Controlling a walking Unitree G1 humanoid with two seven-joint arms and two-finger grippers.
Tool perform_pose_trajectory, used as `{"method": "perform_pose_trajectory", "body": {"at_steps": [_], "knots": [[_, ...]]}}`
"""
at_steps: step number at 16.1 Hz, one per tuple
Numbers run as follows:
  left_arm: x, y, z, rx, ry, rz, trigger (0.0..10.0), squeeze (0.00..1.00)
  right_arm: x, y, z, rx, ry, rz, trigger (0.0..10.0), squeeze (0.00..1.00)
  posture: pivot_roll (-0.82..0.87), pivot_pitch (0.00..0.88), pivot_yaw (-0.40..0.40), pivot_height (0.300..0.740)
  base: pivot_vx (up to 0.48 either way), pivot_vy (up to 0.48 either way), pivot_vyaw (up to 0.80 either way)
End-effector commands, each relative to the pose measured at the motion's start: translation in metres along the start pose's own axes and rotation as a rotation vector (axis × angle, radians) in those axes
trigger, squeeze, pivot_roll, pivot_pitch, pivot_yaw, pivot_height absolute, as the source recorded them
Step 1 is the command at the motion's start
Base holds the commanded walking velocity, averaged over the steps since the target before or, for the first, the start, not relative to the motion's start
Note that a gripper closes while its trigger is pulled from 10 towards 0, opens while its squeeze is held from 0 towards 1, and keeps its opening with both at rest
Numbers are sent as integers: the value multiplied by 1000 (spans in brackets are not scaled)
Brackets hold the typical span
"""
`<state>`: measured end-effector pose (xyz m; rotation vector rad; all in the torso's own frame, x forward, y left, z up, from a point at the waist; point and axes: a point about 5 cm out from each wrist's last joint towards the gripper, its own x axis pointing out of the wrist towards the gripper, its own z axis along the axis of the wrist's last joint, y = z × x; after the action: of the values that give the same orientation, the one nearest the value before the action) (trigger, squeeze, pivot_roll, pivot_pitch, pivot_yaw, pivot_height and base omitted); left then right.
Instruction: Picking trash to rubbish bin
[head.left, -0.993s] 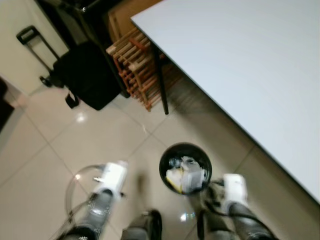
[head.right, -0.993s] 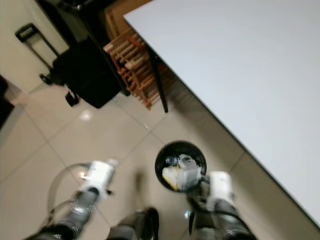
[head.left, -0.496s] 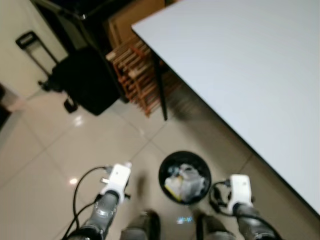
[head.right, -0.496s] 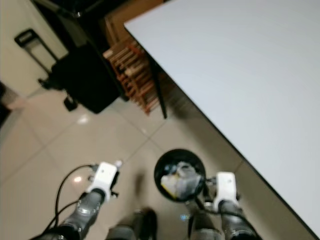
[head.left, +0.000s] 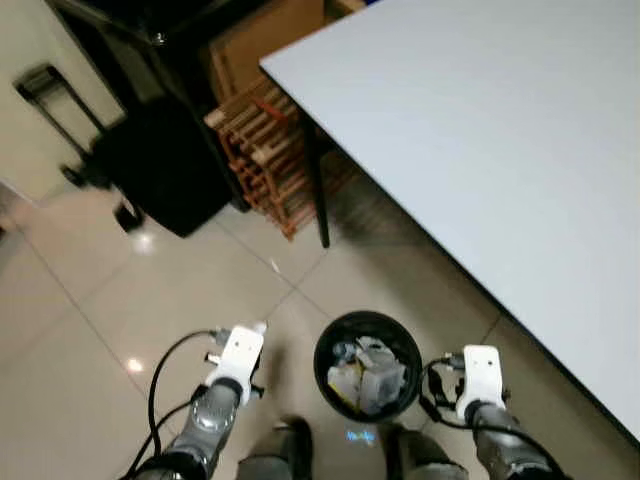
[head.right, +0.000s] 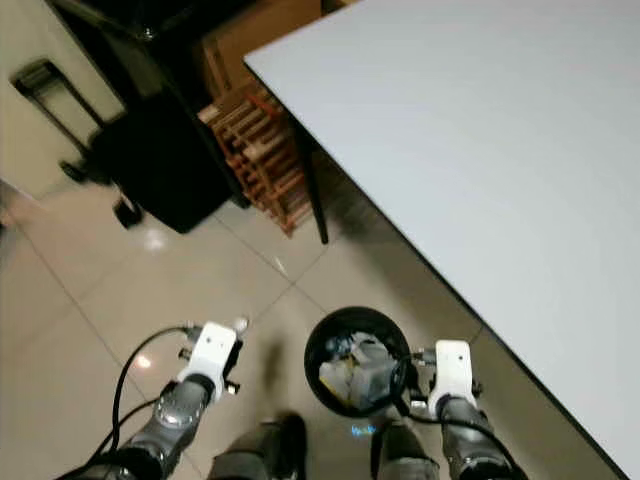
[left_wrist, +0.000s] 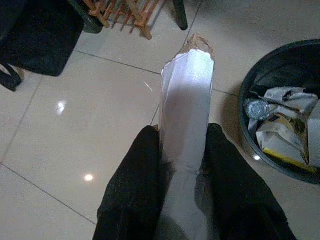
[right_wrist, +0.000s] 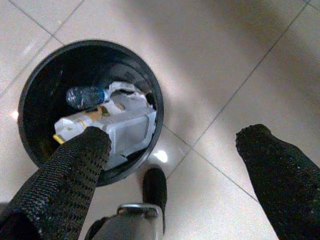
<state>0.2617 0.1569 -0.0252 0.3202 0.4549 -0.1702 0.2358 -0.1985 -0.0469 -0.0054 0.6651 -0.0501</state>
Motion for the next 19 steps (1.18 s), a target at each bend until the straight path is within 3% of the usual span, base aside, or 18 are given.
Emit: {"method": "perform_pose_trajectory", "body": {"at_steps": [1, 7, 10, 11, 16, 19], "knots": [[-8, 6, -18, 0, 59, 3, 10000, 0, -2, 11, -11, -4, 41, 27, 10000, 0, 53, 259, 135, 740, 0, 0, 0], [-2, -6, -6, -17, 31, -72, 10000, 0, -1, 14, -6, -57, 27, 65, 10000, 0, 43, 300, 123, 740, 0, 0, 0], [4, -12, 6, -27, 4, -134, 10000, 0, 1, 20, 1, -80, 10, 144, 10000, 0, 29, 325, 115, 740, 0, 0, 0], [9, -17, 18, -18, -22, -171, 10000, 0, 3, 26, 10, -98, -25, 222, 10000, 0, 13, 344, 109, 740, 0, 0, 0], [19, -30, 48, 2, -90, -259, 10000, 0, 2, 38, 29, -122, -111, 330, 10000, 0, -17, 387, 104, 740, 0, 0, 0], [21, -36, 56, -5, -112, -280, 10000, 0, 2, 37, 33, -116, -138, 291, 10000, 0, -12, 399, 111, 740, 0, 0, 0]]}}
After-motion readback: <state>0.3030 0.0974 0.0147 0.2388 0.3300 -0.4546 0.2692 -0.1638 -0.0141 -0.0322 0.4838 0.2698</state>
